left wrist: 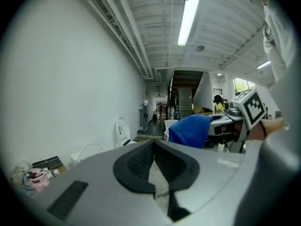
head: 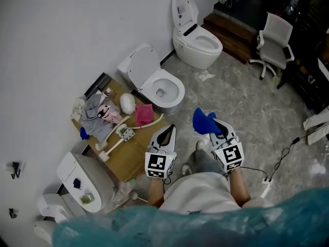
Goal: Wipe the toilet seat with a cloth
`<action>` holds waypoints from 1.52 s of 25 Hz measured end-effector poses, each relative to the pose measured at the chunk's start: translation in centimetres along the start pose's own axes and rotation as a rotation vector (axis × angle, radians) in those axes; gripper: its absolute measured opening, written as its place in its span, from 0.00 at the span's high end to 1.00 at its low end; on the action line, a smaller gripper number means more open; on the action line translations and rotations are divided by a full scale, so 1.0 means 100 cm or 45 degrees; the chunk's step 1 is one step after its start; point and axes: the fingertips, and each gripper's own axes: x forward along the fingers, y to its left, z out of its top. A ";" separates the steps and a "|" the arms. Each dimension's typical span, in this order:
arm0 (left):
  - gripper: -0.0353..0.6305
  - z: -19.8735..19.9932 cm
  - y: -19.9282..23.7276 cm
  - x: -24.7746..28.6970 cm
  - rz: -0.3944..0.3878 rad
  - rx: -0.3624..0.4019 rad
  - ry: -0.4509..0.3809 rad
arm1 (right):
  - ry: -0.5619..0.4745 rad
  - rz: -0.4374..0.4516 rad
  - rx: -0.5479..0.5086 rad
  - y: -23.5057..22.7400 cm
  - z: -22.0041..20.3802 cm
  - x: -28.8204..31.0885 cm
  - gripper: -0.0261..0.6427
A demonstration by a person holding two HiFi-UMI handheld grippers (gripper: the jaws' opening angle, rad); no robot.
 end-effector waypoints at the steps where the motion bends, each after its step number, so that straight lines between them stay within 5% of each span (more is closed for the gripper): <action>1: 0.93 0.000 0.003 0.004 -0.002 0.000 0.003 | 0.004 -0.002 0.000 -0.002 -0.001 0.003 0.92; 38: 0.93 0.023 0.117 0.245 0.298 -0.053 0.106 | 0.037 0.346 -0.025 -0.190 -0.004 0.240 0.92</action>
